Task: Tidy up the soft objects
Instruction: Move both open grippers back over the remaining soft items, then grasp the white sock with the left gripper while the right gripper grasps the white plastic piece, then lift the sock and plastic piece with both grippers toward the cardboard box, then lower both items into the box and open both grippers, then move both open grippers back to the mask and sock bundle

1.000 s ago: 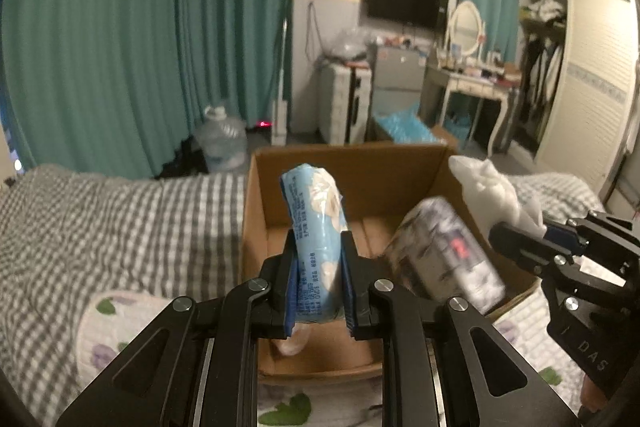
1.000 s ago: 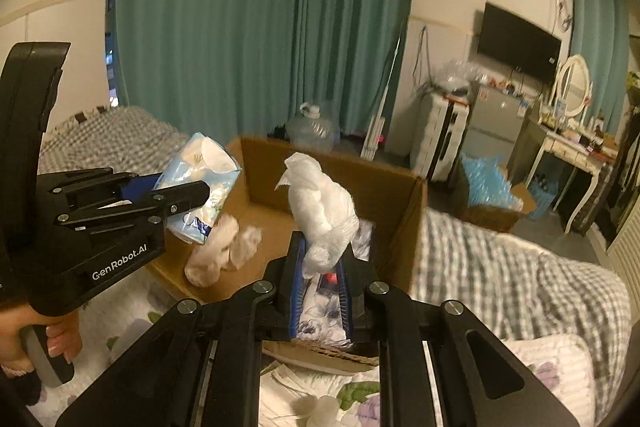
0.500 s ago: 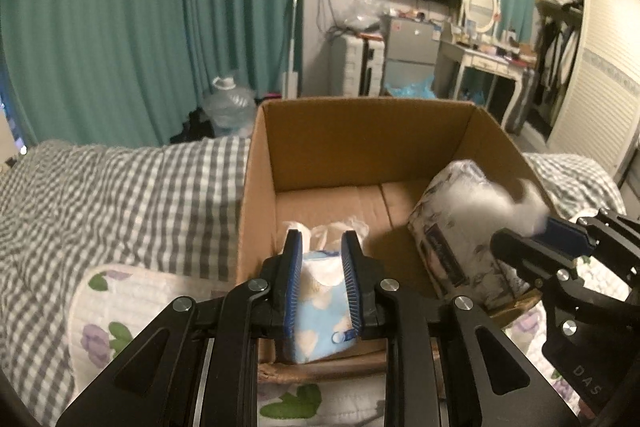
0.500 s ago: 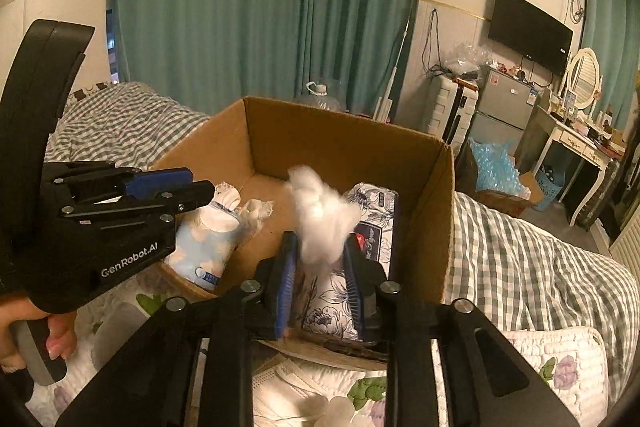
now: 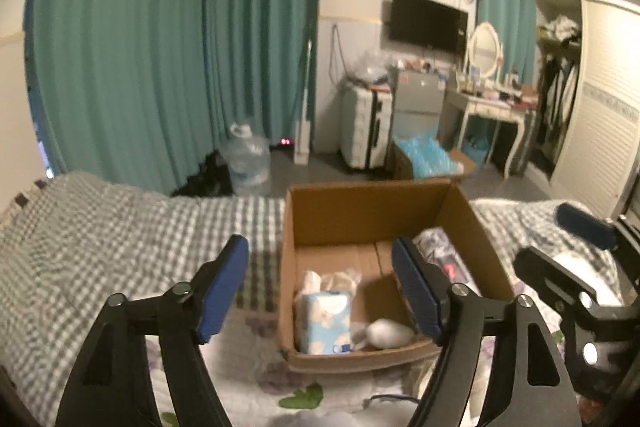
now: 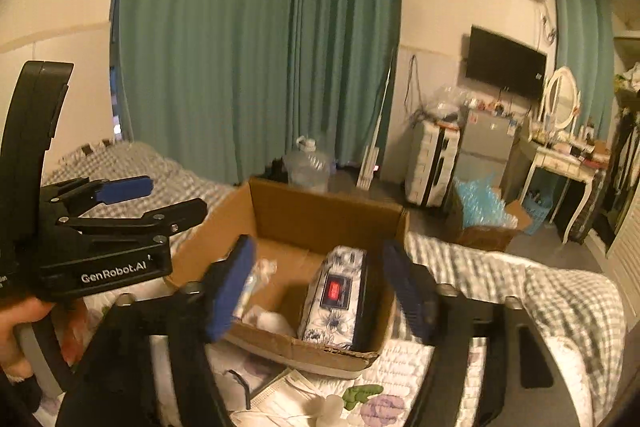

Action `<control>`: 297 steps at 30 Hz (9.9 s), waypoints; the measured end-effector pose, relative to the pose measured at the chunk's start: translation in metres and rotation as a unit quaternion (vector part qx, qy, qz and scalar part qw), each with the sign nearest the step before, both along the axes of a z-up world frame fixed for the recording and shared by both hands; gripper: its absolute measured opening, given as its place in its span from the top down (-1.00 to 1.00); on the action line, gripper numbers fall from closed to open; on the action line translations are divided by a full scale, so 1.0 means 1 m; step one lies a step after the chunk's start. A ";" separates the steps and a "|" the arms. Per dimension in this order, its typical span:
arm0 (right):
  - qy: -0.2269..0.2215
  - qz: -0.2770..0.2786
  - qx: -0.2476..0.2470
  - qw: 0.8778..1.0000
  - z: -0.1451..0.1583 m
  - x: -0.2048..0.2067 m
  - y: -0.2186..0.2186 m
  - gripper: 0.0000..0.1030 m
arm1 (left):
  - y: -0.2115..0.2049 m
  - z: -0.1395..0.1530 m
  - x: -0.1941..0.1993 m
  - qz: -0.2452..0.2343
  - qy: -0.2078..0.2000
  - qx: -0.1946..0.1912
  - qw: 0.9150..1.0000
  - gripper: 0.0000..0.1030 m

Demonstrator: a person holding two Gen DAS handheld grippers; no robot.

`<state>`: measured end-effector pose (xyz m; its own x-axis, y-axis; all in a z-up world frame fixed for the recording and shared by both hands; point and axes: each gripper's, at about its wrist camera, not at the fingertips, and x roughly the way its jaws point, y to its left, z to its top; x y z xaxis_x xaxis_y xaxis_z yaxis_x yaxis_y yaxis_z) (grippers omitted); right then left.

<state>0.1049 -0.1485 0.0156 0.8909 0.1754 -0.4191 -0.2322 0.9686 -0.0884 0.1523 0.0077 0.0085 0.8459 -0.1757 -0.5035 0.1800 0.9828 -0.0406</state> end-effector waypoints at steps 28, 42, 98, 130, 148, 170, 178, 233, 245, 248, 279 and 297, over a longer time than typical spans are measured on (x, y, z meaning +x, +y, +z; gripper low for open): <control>-0.125 -0.020 0.024 0.992 0.111 -0.171 0.000 -1.00 | 0.060 0.123 -0.166 0.036 -0.151 -0.034 0.987 -1.00; -0.135 -0.042 0.033 0.989 0.105 -0.174 -0.012 -1.00 | 0.037 0.108 -0.172 0.018 -0.170 -0.020 0.985 -1.00; 0.234 -0.096 -0.011 0.968 -0.185 0.004 -0.043 -0.48 | -0.014 -0.172 -0.052 -0.049 0.165 0.047 0.984 -0.47; 0.127 -0.071 -0.003 0.989 -0.098 -0.084 -0.016 0.49 | 0.018 -0.103 -0.108 -0.003 0.081 0.036 0.996 -0.02; 0.021 -0.055 0.030 0.998 0.002 -0.181 -0.005 0.48 | 0.034 -0.002 -0.193 0.007 -0.020 -0.011 1.000 -0.02; -0.102 -0.020 0.029 0.994 0.110 -0.215 0.007 0.46 | 0.038 0.085 -0.218 0.002 -0.114 -0.039 0.993 -0.02; -0.125 -0.012 0.021 0.992 0.131 -0.194 0.011 0.46 | 0.032 0.097 -0.193 -0.004 -0.122 -0.042 0.992 -0.02; 0.114 0.000 -0.050 0.992 -0.094 0.094 0.001 0.40 | -0.051 -0.073 0.043 -0.020 0.074 0.082 0.994 -0.17; 0.056 -0.004 -0.028 0.998 -0.057 0.076 -0.007 -0.10 | -0.050 -0.060 0.042 -0.029 0.092 0.062 0.993 -0.77; 0.040 -0.006 -0.014 0.999 -0.040 0.066 -0.011 -0.17 | -0.048 -0.047 0.034 -0.025 0.080 0.057 0.995 -0.83; -0.096 -0.038 0.069 0.992 0.112 -0.115 -0.026 -1.00 | 0.005 0.086 -0.118 0.028 -0.069 0.024 0.997 -1.00; -0.100 -0.058 0.005 0.993 0.100 -0.155 -0.013 -1.00 | 0.008 0.083 -0.158 0.041 -0.090 0.000 0.995 -1.00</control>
